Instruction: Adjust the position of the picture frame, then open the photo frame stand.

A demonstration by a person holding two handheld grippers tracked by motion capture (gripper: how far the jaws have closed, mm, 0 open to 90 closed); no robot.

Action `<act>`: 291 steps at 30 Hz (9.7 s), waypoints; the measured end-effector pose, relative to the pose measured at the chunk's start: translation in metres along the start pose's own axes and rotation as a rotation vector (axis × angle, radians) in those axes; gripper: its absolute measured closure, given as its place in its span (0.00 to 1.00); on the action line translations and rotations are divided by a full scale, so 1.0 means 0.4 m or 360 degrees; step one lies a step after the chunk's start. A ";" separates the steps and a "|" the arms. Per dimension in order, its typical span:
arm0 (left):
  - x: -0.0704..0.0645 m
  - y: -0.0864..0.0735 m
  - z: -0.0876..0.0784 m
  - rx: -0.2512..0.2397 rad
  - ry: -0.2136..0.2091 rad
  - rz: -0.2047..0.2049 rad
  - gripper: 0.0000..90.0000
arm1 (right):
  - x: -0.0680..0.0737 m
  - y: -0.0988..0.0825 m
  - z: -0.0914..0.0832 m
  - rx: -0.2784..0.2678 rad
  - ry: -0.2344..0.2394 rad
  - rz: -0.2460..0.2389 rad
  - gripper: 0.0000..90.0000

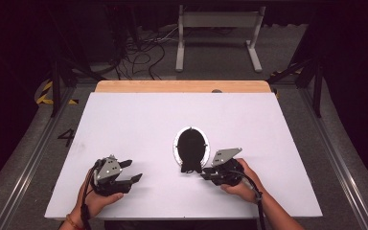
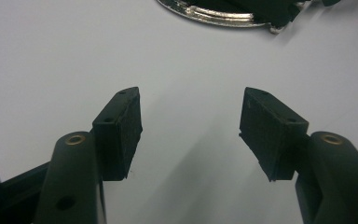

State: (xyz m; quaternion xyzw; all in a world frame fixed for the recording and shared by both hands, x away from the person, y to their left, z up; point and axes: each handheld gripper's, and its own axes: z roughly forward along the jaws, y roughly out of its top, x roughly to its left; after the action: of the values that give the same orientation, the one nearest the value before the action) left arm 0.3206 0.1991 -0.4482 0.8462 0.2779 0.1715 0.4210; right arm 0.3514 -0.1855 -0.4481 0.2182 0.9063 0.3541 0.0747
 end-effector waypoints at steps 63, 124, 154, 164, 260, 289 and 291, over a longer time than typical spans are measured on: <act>-0.046 0.015 0.082 0.0197 -0.0089 0.0091 0.36 | -0.104 -0.015 0.042 -0.0293 0.0559 0.0872 0.50; 0.070 0.155 0.267 0.0157 -0.0323 -0.0283 0.33 | -0.101 0.018 0.067 -0.0497 0.0508 0.0630 0.64; 0.056 0.192 0.288 0.0029 -0.0567 -0.0163 0.52 | -0.073 0.016 0.038 -0.0378 0.0427 0.0242 0.61; 0.039 0.206 0.267 -0.0008 -0.0457 -0.0091 0.55 | -0.059 0.030 0.027 -0.0318 0.0333 0.0141 0.61; -0.100 0.198 0.198 -0.0050 -0.0154 0.0515 0.84 | 0.066 -0.013 -0.007 -0.0150 0.0116 -0.0206 0.76; -0.110 0.191 0.213 -0.0055 -0.0038 0.0545 0.83 | 0.067 -0.040 -0.019 -0.0193 0.0129 -0.0172 0.85; -0.109 0.190 0.213 -0.0059 -0.0041 0.0540 0.83 | 0.066 -0.043 -0.018 -0.0183 0.0116 -0.0177 0.81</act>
State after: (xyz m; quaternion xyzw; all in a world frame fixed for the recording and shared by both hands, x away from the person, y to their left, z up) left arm 0.3558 0.0827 -0.4393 0.8752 0.1223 0.2344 0.4052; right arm 0.3198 -0.1890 -0.4539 0.1500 0.8972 0.4087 0.0737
